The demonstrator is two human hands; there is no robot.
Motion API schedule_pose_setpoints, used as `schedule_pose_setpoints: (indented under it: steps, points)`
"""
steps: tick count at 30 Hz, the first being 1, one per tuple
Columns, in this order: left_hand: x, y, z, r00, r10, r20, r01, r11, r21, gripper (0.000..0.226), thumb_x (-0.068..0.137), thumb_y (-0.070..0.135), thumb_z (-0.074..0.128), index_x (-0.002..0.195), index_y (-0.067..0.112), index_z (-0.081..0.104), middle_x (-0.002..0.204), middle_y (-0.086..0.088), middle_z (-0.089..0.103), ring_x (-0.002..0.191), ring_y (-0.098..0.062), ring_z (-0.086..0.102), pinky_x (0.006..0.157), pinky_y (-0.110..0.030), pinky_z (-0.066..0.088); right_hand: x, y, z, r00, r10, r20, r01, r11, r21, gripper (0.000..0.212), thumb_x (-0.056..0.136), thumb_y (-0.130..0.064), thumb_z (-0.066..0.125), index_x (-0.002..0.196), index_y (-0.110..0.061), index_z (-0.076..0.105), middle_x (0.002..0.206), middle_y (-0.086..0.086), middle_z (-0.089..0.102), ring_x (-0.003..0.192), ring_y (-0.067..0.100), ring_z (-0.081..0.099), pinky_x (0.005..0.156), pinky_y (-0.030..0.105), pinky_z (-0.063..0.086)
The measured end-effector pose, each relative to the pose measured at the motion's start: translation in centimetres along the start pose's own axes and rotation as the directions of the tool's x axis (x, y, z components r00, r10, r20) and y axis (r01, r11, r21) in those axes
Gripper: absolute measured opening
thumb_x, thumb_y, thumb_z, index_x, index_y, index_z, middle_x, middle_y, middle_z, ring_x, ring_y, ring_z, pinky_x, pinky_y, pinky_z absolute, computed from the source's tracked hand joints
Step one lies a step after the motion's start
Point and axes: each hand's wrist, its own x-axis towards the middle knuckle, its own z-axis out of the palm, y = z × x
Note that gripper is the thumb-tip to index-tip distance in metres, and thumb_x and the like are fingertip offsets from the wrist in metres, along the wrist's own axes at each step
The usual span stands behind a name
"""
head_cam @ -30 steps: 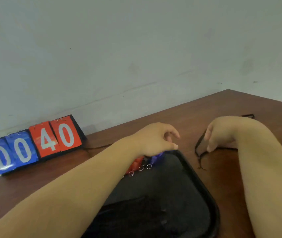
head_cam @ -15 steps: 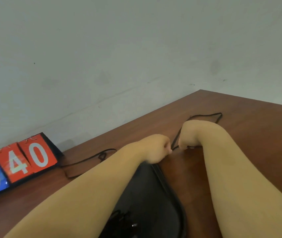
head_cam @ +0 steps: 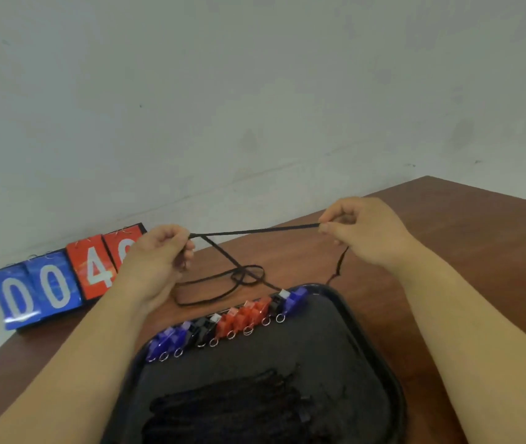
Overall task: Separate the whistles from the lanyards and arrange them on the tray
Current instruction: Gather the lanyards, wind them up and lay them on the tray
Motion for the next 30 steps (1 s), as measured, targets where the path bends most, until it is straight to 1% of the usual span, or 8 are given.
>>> schedule_pose_setpoints:
  steps: [5, 7, 11, 15, 19, 21, 27, 30]
  points:
    - [-2.0, -4.1, -7.3, 0.981, -0.176, -0.08, 0.137, 0.926, -0.352, 0.023, 0.103, 0.01, 0.054, 0.09, 0.016, 0.073, 0.074, 0.001, 0.062, 0.06, -0.005, 0.059, 0.056, -0.019, 0.052, -0.3, 0.0, 1.9, 1.0, 0.014, 0.024, -0.012, 0.998, -0.061, 0.003, 0.091, -0.027, 0.075, 0.09, -0.031, 0.074, 0.092, -0.015, 0.073, 0.088, -0.002, 0.065, 0.071, 0.017, 0.047]
    - [-2.4, -5.2, -9.5, 0.973, -0.206, -0.099, 0.139, 0.877, -0.459, 0.034, 0.103, 0.01, 0.054, 0.081, 0.018, 0.079, 0.072, 0.003, 0.064, 0.059, -0.004, 0.06, 0.056, -0.018, 0.054, -0.4, 0.2, 2.9, 0.998, 0.023, 0.065, -0.018, 0.997, -0.076, 0.004, 0.091, -0.026, 0.075, 0.092, -0.03, 0.074, 0.093, -0.014, 0.073, 0.09, 0.0, 0.065, 0.069, 0.016, 0.044]
    - [-2.7, -6.0, -11.9, 0.971, -0.225, -0.083, 0.137, 0.804, -0.578, 0.017, 0.098, 0.008, 0.056, 0.104, 0.014, 0.071, 0.074, 0.004, 0.066, 0.062, -0.004, 0.064, 0.063, -0.019, 0.058, -0.3, 0.5, 4.3, 0.997, 0.024, 0.071, -0.018, 0.997, -0.08, 0.008, 0.091, -0.022, 0.076, 0.089, -0.029, 0.074, 0.09, -0.011, 0.074, 0.08, -0.001, 0.065, 0.065, 0.015, 0.041]
    - [-2.6, -6.2, -12.8, 0.967, -0.239, -0.091, 0.157, 0.835, -0.527, 0.031, 0.098, 0.001, 0.055, 0.095, 0.015, 0.083, 0.073, 0.004, 0.069, 0.066, -0.004, 0.067, 0.066, -0.02, 0.059, -0.3, 0.8, 4.5, 0.997, 0.045, 0.065, -0.043, 0.998, -0.041, 0.009, 0.09, -0.019, 0.076, 0.089, -0.027, 0.074, 0.086, -0.01, 0.074, 0.077, 0.002, 0.066, 0.069, 0.018, 0.046]
    - [-2.4, -6.7, -13.3, 0.949, -0.271, -0.159, 0.186, 0.892, -0.413, 0.024, 0.099, 0.004, 0.06, 0.115, 0.016, 0.073, 0.092, 0.002, 0.069, 0.082, -0.008, 0.065, 0.073, -0.025, 0.056, -0.2, 1.5, 4.9, 0.995, 0.067, 0.069, -0.066, 0.998, -0.019, 0.012, 0.09, -0.017, 0.075, 0.088, -0.028, 0.074, 0.078, -0.009, 0.077, 0.062, -0.002, 0.067, 0.077, 0.029, 0.056]
    - [-2.3, -7.0, -13.4, 0.932, -0.289, -0.221, 0.19, 0.905, -0.382, 0.022, 0.098, 0.007, 0.064, 0.114, 0.018, 0.073, 0.099, 0.0, 0.069, 0.089, -0.011, 0.064, 0.077, -0.029, 0.053, -0.2, 1.7, 5.3, 0.994, 0.066, 0.082, -0.065, 0.998, -0.017, 0.012, 0.091, -0.014, 0.075, 0.089, -0.026, 0.074, 0.079, -0.006, 0.077, 0.061, -0.003, 0.067, 0.075, 0.024, 0.055]
    - [-2.4, -7.4, -13.5, 0.874, -0.327, -0.359, 0.19, 0.911, -0.367, 0.019, 0.096, 0.011, 0.068, 0.112, 0.021, 0.073, 0.107, -0.002, 0.072, 0.093, -0.012, 0.067, 0.08, -0.03, 0.054, -0.4, 1.4, 5.8, 0.989, 0.054, 0.136, -0.048, 0.998, -0.049, 0.012, 0.091, -0.012, 0.073, 0.094, -0.023, 0.075, 0.094, 0.001, 0.075, 0.089, 0.022, 0.071, 0.076, 0.022, 0.05]
    - [-2.5, -7.6, -13.4, 0.861, -0.305, -0.406, 0.175, 0.929, -0.326, 0.016, 0.097, 0.014, 0.069, 0.111, 0.02, 0.073, 0.111, -0.003, 0.074, 0.097, -0.012, 0.068, 0.083, -0.03, 0.054, -0.6, 1.3, 5.8, 0.98, 0.029, 0.196, -0.005, 0.993, -0.121, 0.016, 0.094, -0.012, 0.069, 0.095, -0.027, 0.073, 0.099, -0.002, 0.073, 0.093, 0.014, 0.067, 0.072, 0.013, 0.043]
